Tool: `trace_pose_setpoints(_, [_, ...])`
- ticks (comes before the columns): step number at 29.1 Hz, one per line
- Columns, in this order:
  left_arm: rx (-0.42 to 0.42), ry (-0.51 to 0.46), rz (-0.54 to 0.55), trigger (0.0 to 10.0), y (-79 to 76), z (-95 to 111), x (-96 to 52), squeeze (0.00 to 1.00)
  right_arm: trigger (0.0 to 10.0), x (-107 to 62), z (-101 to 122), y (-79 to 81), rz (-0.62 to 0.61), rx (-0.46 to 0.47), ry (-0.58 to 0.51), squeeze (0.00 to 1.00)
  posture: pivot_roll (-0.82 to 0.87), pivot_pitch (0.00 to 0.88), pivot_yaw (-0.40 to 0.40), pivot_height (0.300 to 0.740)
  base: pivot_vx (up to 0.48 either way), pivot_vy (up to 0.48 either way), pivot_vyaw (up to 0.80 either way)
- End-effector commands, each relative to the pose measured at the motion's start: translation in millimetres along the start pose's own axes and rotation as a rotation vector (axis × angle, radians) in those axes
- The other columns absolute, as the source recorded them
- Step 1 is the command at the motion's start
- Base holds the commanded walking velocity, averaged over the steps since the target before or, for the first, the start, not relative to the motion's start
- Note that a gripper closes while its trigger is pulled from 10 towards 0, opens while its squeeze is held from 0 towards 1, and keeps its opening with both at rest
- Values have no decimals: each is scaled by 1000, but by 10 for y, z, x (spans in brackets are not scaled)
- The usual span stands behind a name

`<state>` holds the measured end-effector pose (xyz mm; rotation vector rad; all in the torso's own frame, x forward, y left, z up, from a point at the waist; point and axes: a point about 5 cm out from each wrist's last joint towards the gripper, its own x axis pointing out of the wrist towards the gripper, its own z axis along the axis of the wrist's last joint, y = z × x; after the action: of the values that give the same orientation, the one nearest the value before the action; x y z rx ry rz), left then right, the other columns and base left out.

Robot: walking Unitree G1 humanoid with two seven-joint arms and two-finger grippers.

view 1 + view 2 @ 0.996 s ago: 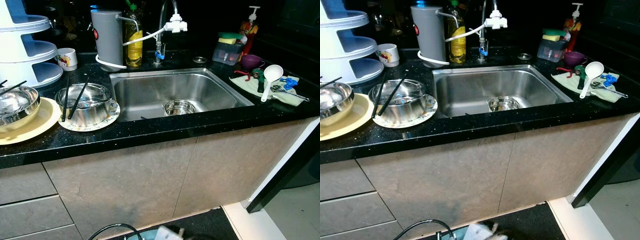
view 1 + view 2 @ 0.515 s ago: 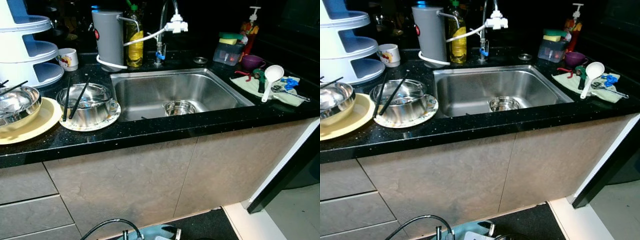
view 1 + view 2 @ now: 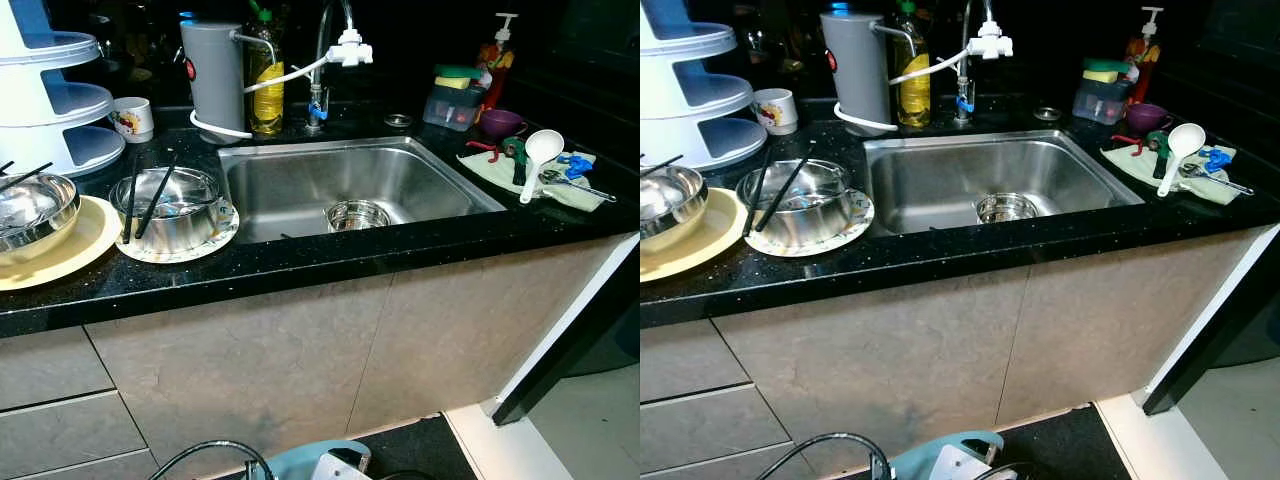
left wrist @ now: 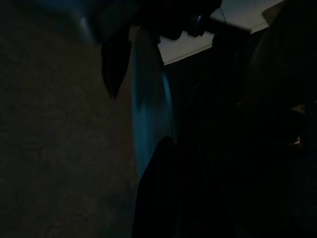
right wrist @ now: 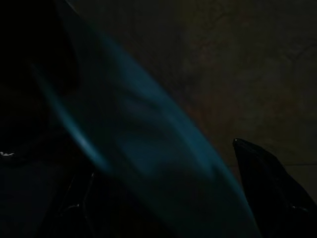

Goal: Kitchen organization

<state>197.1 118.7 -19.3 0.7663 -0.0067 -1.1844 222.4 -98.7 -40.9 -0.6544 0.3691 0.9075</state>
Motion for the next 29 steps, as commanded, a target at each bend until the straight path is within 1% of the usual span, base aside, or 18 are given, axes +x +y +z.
trace_pose_setpoints(1, [17,-19,-33,10000,-35,3,-55,0,10000,-18,-31,51,23,8,2,0,-38,89,-67,740,0,0,0])
trace_pose_setpoints(8, [31,-28,-53,10000,-52,-3,-99,0,10000,-24,-33,59,50,-14,0,0,-40,90,-68,740,0,0,0])
trace_pose_setpoints(11, [44,-36,-69,10000,-57,2,-110,0,10000,-32,-42,87,91,-62,5,0,-42,90,-69,740,0,0,0])
trace_pose_setpoints(17, [50,-38,-85,10000,-68,6,-115,0,10000,-57,-74,134,133,-92,9,0,-43,91,-71,740,0,0,0])
trace_pose_setpoints(18, [50,-36,-87,10000,-72,4,-116,0,7098,-62,-79,150,150,-108,9,0,-43,91,-72,740,0,0,0])
trace_pose_setpoints(19, [50,-36,-87,10000,-72,4,-116,0,7098,-62,-79,150,150,-108,9,0,-43,91,-72,740,0,0,0])
trace_pose_setpoints(20, [49,-35,-88,10000,-75,3,-116,0,4863,-64,-81,154,153,-110,9,0,-43,90,-72,740,0,0,0])
trace_pose_setpoints(21, [49,-35,-89,10000,-76,2,-117,0,3490,-65,-83,157,155,-111,10,0,-43,90,-72,740,0,0,0])
trace_pose_setpoints(22, [49,-35,-89,10000,-76,2,-117,0,3490,-65,-83,157,155,-111,10,0,-43,90,-72,740,0,0,0])
trace_pose_setpoints(23, [49,-34,-91,10000,-77,1,-118,0,2431,-67,-85,159,156,-110,10,0,-43,90,-72,740,0,0,0])
trace_pose_setpoints(24, [50,-34,-92,10000,-78,0,-119,0,0,-68,-86,162,159,-109,9,0,-43,90,-72,740,0,0,0])
trace_pose_setpoints(29, [50,-28,-99,10000,-86,-8,-127,0,0,-71,-90,176,169,-108,9,0,-46,82,-71,740,0,0,0])
